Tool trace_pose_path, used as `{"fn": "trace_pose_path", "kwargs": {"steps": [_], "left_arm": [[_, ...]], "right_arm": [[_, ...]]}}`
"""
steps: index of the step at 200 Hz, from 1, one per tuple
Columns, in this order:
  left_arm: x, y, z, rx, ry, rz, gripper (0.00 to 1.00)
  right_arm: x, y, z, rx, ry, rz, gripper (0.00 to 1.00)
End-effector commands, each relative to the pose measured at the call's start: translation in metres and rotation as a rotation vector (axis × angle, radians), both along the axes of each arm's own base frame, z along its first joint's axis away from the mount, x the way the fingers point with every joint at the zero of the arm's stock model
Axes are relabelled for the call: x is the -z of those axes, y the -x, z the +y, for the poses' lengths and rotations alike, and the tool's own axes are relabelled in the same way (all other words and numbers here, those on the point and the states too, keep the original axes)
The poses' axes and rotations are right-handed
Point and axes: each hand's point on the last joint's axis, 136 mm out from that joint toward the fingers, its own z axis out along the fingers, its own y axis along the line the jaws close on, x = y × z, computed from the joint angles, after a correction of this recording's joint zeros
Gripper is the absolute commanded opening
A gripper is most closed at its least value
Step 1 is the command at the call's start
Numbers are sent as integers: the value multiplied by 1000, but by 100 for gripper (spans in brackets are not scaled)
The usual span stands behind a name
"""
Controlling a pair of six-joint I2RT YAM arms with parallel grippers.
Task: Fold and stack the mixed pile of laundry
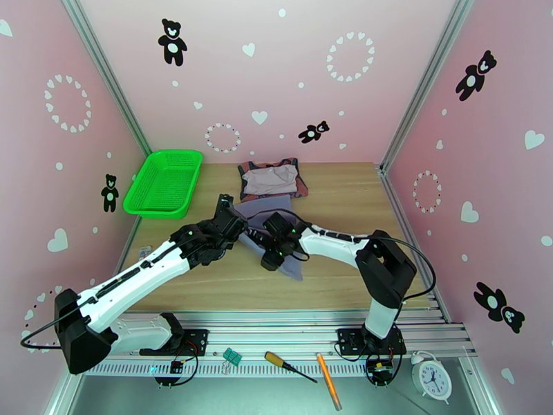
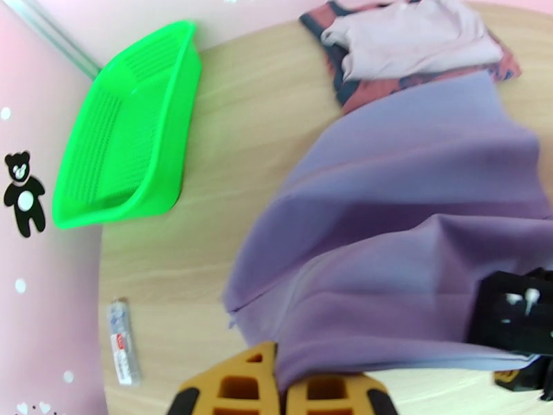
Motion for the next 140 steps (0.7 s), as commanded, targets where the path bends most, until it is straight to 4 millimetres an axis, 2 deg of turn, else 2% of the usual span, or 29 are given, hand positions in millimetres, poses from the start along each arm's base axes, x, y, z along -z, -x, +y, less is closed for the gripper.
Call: {"fn": "trace_pose_path", "kwargs": {"steps": [1,54,96,131,140], "left_arm": [[7,7,17,-60,-36,14,0],[9,9,22,-71,-29,17,0],[9,8,25,-77,-28,22,0],[9,7,24,-76,-9,19,0],[8,7,24,-76,-8,19,0]], "right_arm": [[-19,-8,2,15,-63,-91,49],[-8,10,-23,102,-77,-81,42],[-7,24,-38,165,-120,-73,37],[-2,28,-45,196,-121,-67,21],[1,29,-46,203,-119,-65,12]]}}
